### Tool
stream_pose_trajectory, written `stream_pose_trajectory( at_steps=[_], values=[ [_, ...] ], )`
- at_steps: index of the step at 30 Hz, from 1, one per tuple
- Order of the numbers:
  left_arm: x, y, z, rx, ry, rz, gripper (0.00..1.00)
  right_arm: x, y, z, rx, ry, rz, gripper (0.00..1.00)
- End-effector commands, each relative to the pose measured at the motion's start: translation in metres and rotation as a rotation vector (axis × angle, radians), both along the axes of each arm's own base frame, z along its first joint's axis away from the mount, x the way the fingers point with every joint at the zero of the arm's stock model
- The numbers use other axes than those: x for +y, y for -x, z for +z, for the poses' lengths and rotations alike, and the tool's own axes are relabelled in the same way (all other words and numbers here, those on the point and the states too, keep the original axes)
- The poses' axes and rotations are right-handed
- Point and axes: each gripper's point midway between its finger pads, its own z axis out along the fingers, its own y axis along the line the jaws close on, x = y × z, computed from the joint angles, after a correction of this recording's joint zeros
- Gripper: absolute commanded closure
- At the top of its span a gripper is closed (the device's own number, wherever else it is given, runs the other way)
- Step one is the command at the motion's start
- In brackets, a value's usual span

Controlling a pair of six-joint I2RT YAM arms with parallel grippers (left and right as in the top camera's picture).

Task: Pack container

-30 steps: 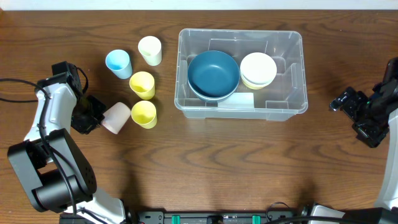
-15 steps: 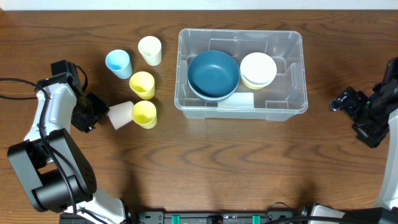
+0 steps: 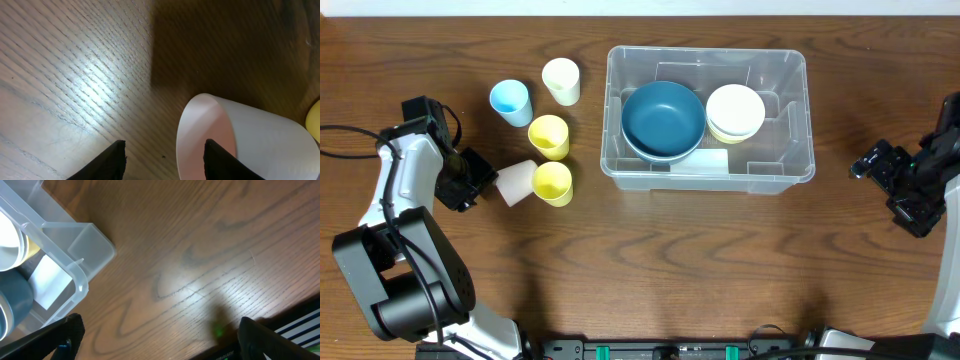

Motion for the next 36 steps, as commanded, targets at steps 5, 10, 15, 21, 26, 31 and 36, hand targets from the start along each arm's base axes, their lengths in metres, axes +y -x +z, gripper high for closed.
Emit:
stream_pose_trajectory(
  at_steps=[5, 10, 15, 21, 26, 31, 36],
  values=[
    [-0.005, -0.005, 0.029, -0.131, 0.110, -0.003, 0.49, -0.001, 0.001, 0.003, -0.011, -0.001, -0.016, 0.01],
    [-0.007, -0.002, 0.059, -0.221, 0.148, -0.002, 0.48, -0.001, 0.001, 0.003, -0.010, -0.001, -0.017, 0.01],
    [-0.024, -0.002, 0.073, -0.273, 0.227, -0.045, 0.36, -0.001, 0.001, 0.003, -0.010, -0.001, -0.016, 0.01],
    [-0.037, -0.005, 0.068, -0.295, 0.308, -0.050, 0.36, -0.001, 0.001, 0.003, -0.010, -0.001, -0.017, 0.01],
    [-0.045, -0.003, 0.066, -0.299, 0.351, -0.050, 0.36, -0.001, 0.001, 0.003, -0.010, -0.001, -0.017, 0.01],
    [-0.049, 0.004, 0.055, -0.269, 0.372, -0.020, 0.36, -0.001, 0.001, 0.003, -0.010, -0.001, -0.016, 0.01],
    [-0.055, 0.017, 0.029, -0.231, 0.397, 0.035, 0.36, 0.000, 0.001, 0.003, -0.010, -0.001, -0.015, 0.01]
  ],
)
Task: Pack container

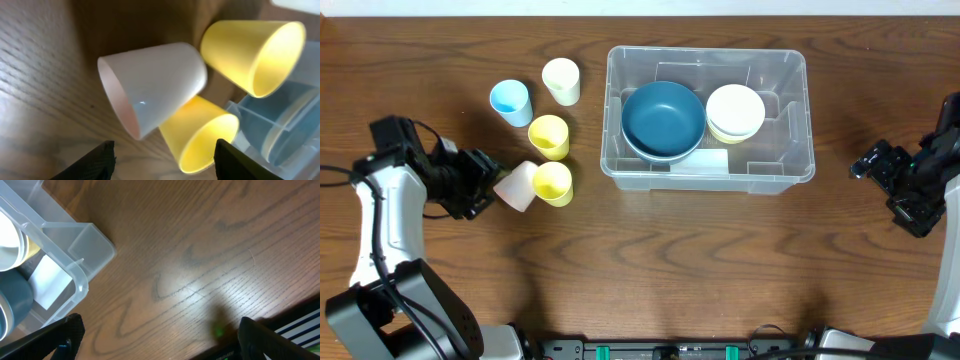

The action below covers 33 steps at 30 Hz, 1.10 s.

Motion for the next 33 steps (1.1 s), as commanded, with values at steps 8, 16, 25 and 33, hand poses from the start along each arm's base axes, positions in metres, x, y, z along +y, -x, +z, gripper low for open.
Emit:
stream_pose_trajectory(
  at_steps=[8, 16, 25, 33],
  values=[
    [-0.013, 0.005, -0.031, -0.021, 0.070, 0.025, 0.36, 0.000, 0.001, 0.003, -0.010, -0.001, -0.015, 0.01],
    [-0.005, -0.010, -0.028, -0.093, 0.037, 0.022, 0.35, 0.000, 0.001, 0.003, -0.010, -0.002, -0.015, 0.01],
    [-0.003, -0.016, -0.032, -0.131, 0.019, 0.022, 0.35, 0.000, 0.001, 0.003, -0.010, -0.002, -0.015, 0.01],
    [0.000, -0.021, -0.034, -0.154, 0.016, 0.048, 0.36, 0.000, 0.001, 0.003, -0.010, -0.001, -0.015, 0.01]
  ],
)
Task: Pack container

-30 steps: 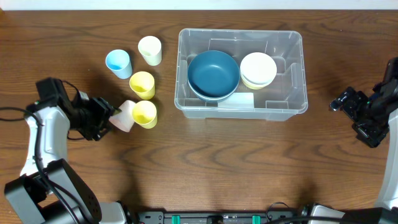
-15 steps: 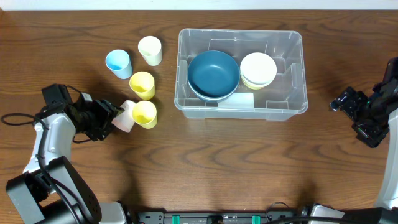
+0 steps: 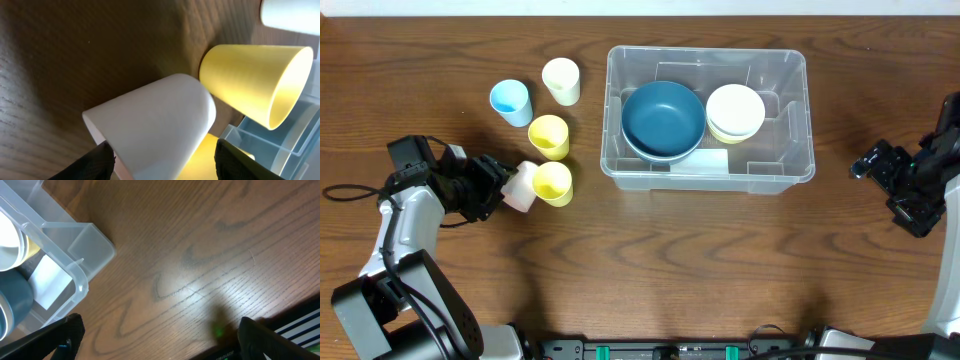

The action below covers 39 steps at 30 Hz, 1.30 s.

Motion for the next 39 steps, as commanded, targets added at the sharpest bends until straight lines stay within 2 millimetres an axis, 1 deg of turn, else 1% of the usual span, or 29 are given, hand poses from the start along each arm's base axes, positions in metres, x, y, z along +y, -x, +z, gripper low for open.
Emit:
stream_pose_trajectory(
  at_steps=[1, 10, 17, 22, 30, 31, 33, 35, 37, 39],
  values=[
    [-0.001, 0.000, -0.002, 0.006, 0.020, 0.017, 0.35, 0.000, 0.001, 0.003, -0.010, -0.001, -0.015, 0.01],
    [-0.001, -0.001, -0.003, 0.003, 0.019, 0.017, 0.35, 0.000, 0.001, 0.003, -0.010, -0.001, -0.015, 0.01],
    [0.000, -0.003, -0.007, -0.003, 0.025, 0.037, 0.35, 0.000, 0.001, 0.003, -0.010, -0.001, -0.015, 0.01],
    [-0.007, -0.010, -0.004, -0.075, 0.067, 0.019, 0.35, 0.000, 0.001, 0.003, -0.010, -0.002, -0.015, 0.01],
    [-0.007, -0.009, -0.005, -0.072, 0.069, 0.020, 0.36, 0.000, 0.001, 0.003, -0.010, -0.002, -0.015, 0.01],
    [-0.007, -0.010, -0.005, -0.074, 0.068, 0.020, 0.36, 0.000, 0.001, 0.003, -0.010, -0.002, -0.015, 0.01],
    [-0.006, -0.011, -0.005, -0.081, 0.064, 0.020, 0.44, 0.000, 0.001, 0.003, -0.010, -0.002, -0.015, 0.01],
    [-0.006, -0.012, -0.004, -0.086, 0.062, 0.019, 0.48, 0.000, 0.001, 0.003, -0.010, -0.001, -0.015, 0.01],
    [-0.006, -0.012, -0.004, -0.087, 0.062, 0.019, 0.56, 0.000, 0.001, 0.003, -0.010, -0.002, -0.015, 0.01],
    [-0.006, -0.013, -0.004, -0.088, 0.061, 0.019, 0.58, 0.000, 0.001, 0.003, -0.010, -0.001, -0.015, 0.01]
  ],
)
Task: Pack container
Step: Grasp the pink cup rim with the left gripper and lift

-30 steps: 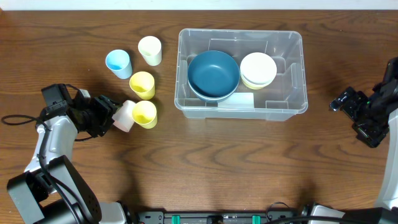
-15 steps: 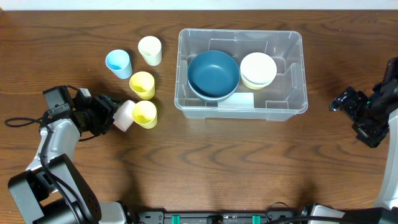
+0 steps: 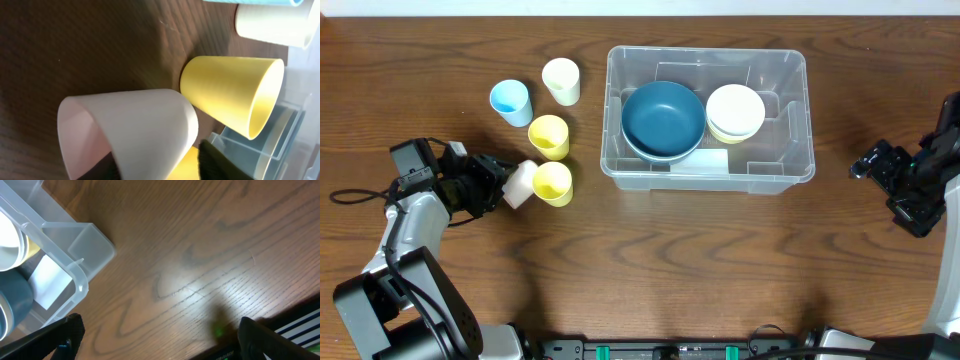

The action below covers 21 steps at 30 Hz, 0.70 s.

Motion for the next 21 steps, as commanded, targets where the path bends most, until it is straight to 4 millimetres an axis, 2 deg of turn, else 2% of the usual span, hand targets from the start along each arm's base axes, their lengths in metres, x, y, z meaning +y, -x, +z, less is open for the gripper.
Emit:
stream_pose_trajectory(
  at_steps=[1, 4, 8, 21],
  values=[
    [-0.0016, 0.0018, -0.0033, 0.005, 0.012, -0.005, 0.58, -0.0005, 0.0013, 0.0026, -0.010, -0.001, -0.015, 0.01],
    [-0.0011, 0.0008, -0.0028, 0.000, 0.009, -0.005, 0.59, -0.0005, 0.0013, 0.0026, -0.010, -0.001, -0.015, 0.01],
    [-0.0005, -0.0006, -0.0022, -0.007, 0.006, -0.005, 0.66, -0.0005, 0.0013, 0.0026, -0.010, -0.001, -0.015, 0.01],
    [0.0007, -0.0009, -0.0023, -0.008, 0.002, -0.002, 0.81, -0.0004, 0.0012, 0.0026, -0.010, -0.001, -0.015, 0.01]
  ],
)
